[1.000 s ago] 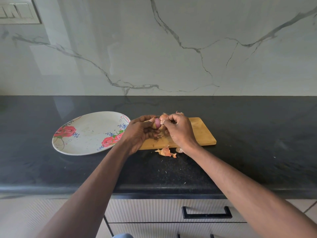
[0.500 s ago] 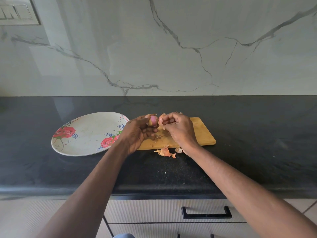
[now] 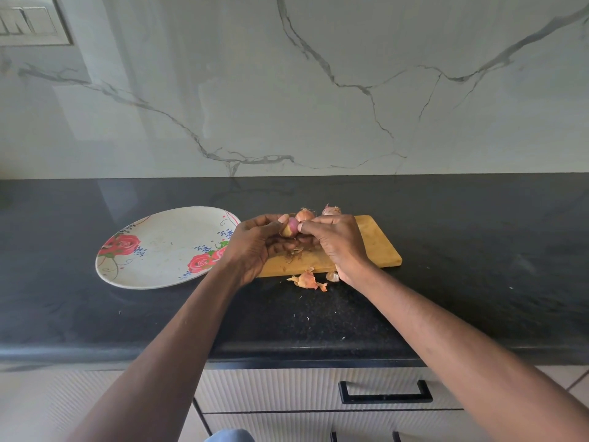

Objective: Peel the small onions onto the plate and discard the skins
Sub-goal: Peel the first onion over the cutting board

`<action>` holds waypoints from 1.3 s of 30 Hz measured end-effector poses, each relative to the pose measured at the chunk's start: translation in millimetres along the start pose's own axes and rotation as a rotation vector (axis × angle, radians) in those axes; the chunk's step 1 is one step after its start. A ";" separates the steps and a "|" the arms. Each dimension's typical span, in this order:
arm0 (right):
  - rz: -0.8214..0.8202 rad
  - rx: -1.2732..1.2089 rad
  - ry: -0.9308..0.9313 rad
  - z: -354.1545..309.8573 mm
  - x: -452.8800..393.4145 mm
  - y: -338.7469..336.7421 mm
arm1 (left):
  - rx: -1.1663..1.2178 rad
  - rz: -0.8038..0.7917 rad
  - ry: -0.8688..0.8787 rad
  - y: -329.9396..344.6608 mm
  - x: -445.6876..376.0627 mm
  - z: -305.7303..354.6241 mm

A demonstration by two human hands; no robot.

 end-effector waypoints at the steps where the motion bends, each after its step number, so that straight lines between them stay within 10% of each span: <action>1: -0.004 -0.012 0.009 0.9 -0.4 0.1 | 0.001 0.002 0.000 0.0 0.1 0.1; 39: -0.076 -0.197 0.045 -6.3 6.5 3.7 | -0.018 -0.063 -0.024 5.2 0.9 0.9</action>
Point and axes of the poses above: each hand's wrist, its own x-axis away from the middle knuckle, its own y-axis out of the palm, z = x × y, the point moved 7 cm from there along -x, towards the middle knuckle, and after that the axes turned 7 degrees about y, right-handed, at the moved point
